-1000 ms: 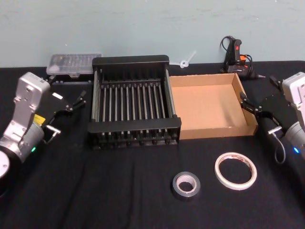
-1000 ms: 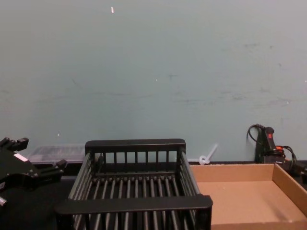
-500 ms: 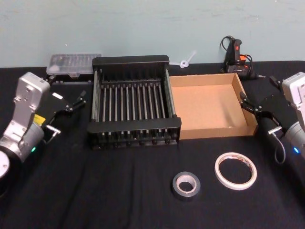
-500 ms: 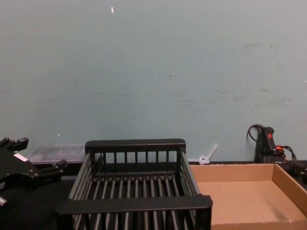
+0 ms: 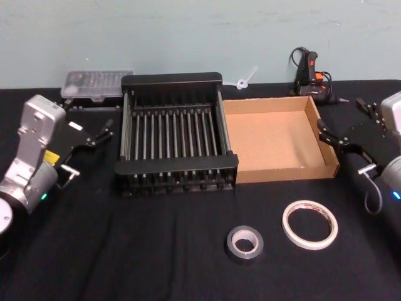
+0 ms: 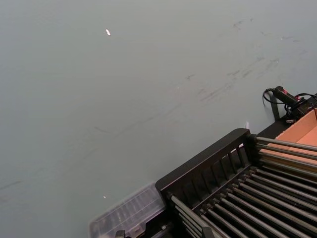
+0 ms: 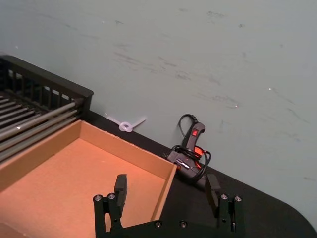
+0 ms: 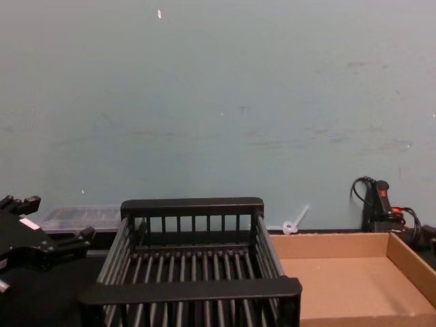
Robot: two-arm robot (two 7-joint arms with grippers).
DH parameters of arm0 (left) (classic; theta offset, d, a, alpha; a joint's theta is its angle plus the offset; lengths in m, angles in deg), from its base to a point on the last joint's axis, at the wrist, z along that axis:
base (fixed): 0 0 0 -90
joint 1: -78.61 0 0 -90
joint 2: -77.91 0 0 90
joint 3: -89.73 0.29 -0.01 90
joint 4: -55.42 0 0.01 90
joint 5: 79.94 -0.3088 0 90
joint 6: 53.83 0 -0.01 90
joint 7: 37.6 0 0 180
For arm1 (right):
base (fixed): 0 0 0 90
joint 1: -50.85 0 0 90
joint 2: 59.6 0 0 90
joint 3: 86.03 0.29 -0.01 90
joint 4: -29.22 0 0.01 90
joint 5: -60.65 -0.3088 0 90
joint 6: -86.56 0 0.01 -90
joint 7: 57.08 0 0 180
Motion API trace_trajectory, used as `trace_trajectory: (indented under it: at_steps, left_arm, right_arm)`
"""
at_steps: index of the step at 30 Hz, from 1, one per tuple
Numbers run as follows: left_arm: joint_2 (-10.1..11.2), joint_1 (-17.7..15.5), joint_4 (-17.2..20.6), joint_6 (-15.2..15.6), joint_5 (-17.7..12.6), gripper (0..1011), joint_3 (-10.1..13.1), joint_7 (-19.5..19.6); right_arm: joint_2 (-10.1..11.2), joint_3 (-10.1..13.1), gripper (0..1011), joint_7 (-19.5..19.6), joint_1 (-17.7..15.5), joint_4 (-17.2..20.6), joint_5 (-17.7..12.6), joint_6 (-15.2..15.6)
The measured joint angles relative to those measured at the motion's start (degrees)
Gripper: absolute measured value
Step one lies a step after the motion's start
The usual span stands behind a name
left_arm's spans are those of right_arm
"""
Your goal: Pick up the white tape and place it into the black box , Pick up the silver tape and place it into the brown box.
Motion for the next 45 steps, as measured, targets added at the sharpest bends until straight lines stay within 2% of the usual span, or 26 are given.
trace_trajectory:
  at_steps: [11,18,27,35,45]
  left_arm:
    - [0.0,0.0,0.0,0.0,0.0,1001,0.0,0.0]
    - [0.0,0.0,0.0,0.0,0.0,1001,0.0,0.0]
    - [0.0,0.0,0.0,0.0,0.0,1001,0.0,0.0]
    - [0.0,0.0,0.0,0.0,0.0,1001,0.0,0.0]
    - [0.0,0.0,0.0,0.0,0.0,1001,0.0,0.0]
  right_arm:
    - [2.73,3.39,1002,-5.16,-3.19,5.48,-4.54,5.39]
    - [6.05,6.59,1002,-8.22,-7.56,10.68,-7.82,9.54]
    - [9.1,9.13,1002,-11.8,-12.99,15.78,-10.82,14.33]
    - [9.35,9.55,1002,-14.27,-14.77,16.8,-12.09,17.88]
    - [7.67,9.15,1002,-16.64,-14.96,15.2,-12.93,21.43]
